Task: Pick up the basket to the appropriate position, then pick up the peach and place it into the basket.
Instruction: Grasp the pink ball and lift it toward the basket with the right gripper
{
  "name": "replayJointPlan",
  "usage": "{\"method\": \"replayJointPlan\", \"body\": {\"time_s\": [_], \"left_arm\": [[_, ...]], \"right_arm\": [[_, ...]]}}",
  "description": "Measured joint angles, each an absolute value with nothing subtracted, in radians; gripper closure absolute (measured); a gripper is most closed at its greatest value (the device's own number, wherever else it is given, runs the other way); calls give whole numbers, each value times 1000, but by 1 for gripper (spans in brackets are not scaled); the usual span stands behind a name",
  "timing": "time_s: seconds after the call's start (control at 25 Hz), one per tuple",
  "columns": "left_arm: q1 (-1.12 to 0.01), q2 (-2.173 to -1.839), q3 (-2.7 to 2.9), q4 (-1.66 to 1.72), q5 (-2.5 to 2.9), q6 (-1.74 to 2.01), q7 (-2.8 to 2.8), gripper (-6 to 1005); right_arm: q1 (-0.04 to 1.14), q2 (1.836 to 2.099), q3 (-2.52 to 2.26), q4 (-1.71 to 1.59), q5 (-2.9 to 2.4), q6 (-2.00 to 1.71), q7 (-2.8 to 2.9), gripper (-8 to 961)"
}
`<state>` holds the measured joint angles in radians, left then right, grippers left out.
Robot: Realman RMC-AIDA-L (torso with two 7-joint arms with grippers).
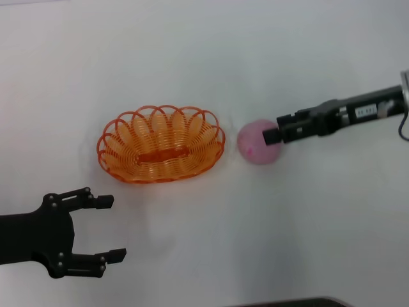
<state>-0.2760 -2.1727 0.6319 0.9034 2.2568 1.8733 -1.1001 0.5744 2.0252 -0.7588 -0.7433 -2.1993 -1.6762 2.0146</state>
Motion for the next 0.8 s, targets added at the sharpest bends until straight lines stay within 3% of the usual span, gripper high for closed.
{"method": "replayJointPlan", "body": {"time_s": [0.36, 0.8], "left_arm": [[-275, -2174, 636, 903, 2257, 1875, -1094, 99], [-273, -2174, 640, 899, 2256, 1873, -1088, 99]], "right_arm": [[704, 2031, -761, -871, -2416, -1714, 2380, 41], [843, 2083, -891, -918, -2693, -1666, 2517, 45]]}}
